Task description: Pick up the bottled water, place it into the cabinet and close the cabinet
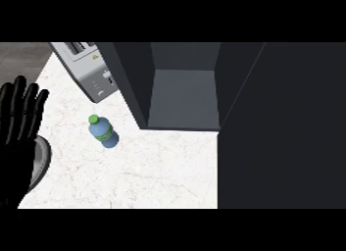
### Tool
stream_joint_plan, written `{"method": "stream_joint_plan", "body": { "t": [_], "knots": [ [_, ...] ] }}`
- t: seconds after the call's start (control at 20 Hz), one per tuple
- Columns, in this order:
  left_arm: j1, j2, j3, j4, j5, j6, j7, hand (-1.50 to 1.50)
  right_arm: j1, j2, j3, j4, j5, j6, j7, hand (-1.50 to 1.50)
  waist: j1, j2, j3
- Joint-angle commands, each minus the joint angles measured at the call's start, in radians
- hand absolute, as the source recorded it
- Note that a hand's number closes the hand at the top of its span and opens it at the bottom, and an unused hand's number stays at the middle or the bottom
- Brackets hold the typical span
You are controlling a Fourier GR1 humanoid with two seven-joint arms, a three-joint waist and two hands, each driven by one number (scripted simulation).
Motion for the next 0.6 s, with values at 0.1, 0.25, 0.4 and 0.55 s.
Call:
{"method": "stream_joint_plan", "body": {
  "t": [0.1, 0.25, 0.4, 0.55],
  "knots": [
    [-0.090, 0.083, 0.143, 0.046, 0.099, -0.067, -0.010, -1.50, 0.137, 0.033, 0.068, -0.101, 0.054, 0.015, -0.063, -1.50, -0.036, 0.033, -0.002],
    [-0.115, 0.178, 0.224, 0.071, 0.238, -0.189, 0.002, -1.50, 0.161, 0.021, 0.056, -0.122, 0.049, 0.023, -0.039, -1.50, -0.035, 0.033, -0.002],
    [-0.004, 0.088, 0.169, 0.053, 0.360, -0.175, 0.114, -1.50, 0.203, 0.009, 0.153, -0.179, -0.061, 0.116, 0.044, -1.50, -0.029, 0.030, -0.002],
    [-0.078, 0.116, 0.201, 0.078, 0.410, -0.165, 0.183, -1.50, 0.241, 0.024, 0.234, -0.248, -0.025, 0.111, 0.092, -1.50, -0.034, 0.032, -0.002]
  ]
}}
